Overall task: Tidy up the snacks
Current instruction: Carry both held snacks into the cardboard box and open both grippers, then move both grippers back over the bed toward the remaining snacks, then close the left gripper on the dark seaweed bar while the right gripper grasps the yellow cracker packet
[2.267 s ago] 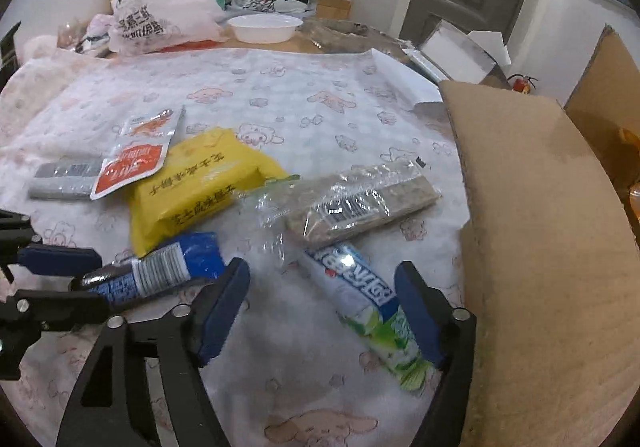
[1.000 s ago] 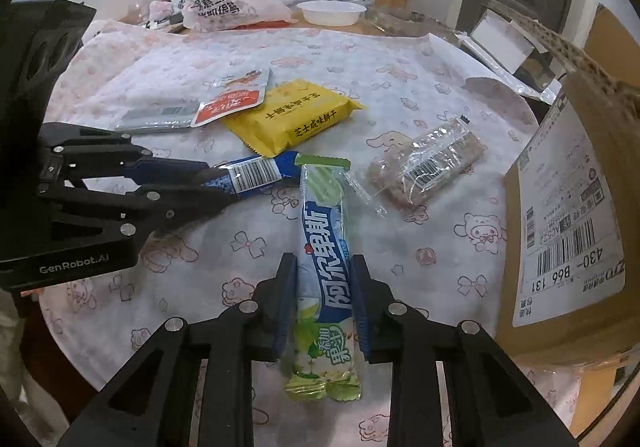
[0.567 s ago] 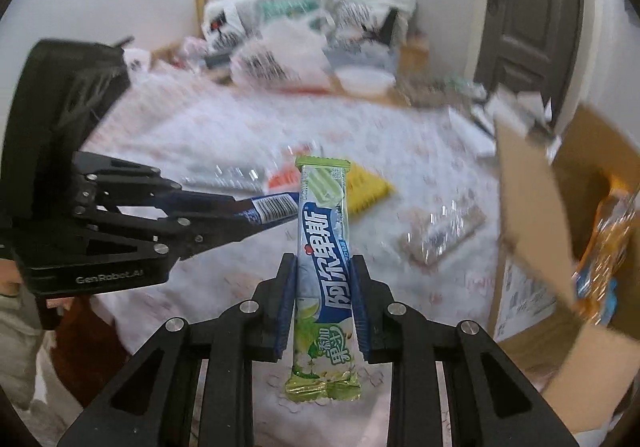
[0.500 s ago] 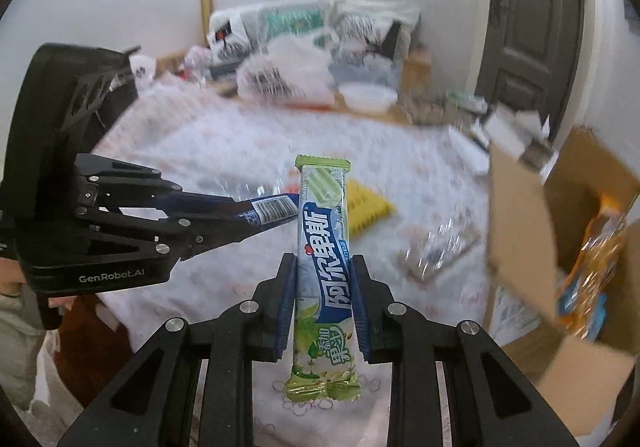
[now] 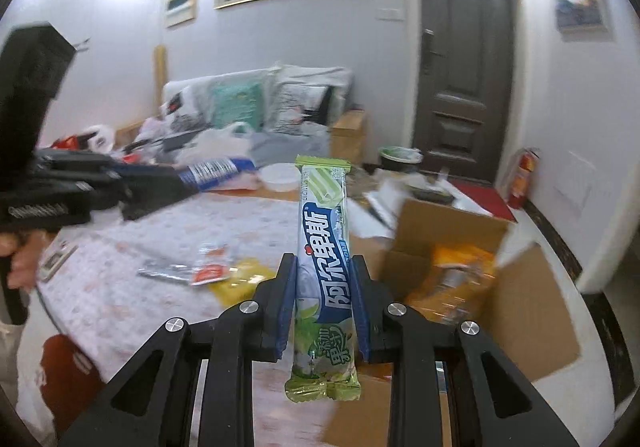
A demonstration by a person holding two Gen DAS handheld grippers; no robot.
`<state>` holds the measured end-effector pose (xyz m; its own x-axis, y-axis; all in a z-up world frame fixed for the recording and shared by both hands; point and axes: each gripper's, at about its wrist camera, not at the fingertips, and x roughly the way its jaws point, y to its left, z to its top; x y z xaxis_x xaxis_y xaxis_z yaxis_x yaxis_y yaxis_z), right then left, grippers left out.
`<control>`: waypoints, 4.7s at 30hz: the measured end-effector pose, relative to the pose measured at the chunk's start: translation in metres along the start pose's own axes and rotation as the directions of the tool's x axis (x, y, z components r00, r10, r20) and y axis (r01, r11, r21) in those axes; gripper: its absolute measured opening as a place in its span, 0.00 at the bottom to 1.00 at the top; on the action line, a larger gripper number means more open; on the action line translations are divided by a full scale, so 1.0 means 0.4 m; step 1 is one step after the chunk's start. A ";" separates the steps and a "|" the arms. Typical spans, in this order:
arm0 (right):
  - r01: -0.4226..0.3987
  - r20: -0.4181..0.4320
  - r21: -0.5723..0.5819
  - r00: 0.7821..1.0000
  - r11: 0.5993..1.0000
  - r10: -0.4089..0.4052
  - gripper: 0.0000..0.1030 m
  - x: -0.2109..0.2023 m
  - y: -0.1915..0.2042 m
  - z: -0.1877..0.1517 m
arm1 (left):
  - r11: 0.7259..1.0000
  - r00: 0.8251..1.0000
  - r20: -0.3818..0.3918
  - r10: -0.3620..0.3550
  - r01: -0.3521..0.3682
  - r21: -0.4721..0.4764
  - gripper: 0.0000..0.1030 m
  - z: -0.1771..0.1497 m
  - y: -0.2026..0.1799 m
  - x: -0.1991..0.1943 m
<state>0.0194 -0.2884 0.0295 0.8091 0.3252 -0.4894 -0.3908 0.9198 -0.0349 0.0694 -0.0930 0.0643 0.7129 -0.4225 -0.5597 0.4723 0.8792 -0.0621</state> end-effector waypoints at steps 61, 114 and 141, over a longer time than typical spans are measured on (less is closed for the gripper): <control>-0.050 -0.060 0.009 0.997 0.999 0.050 0.28 0.042 -0.041 -0.027 | 0.994 0.991 -0.118 0.065 -0.075 -0.081 0.63 0.002 0.042 0.131; -0.068 -0.432 -0.099 0.902 0.993 0.019 0.82 0.686 0.377 -0.106 | 0.960 0.932 -0.361 0.030 -0.128 -0.250 0.51 -0.450 0.615 0.197; -0.041 -0.427 -0.004 0.903 0.999 0.035 0.67 0.602 0.323 -0.156 | 0.976 0.928 -0.346 0.134 -0.185 -0.119 0.42 -0.466 0.498 0.203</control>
<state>0.1366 -0.1050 -0.1473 0.5296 0.2325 -0.8158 -0.4255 0.9048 -0.0184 0.1246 0.0887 -0.1477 0.5457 -0.1981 -0.8142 0.2672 0.9621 -0.0550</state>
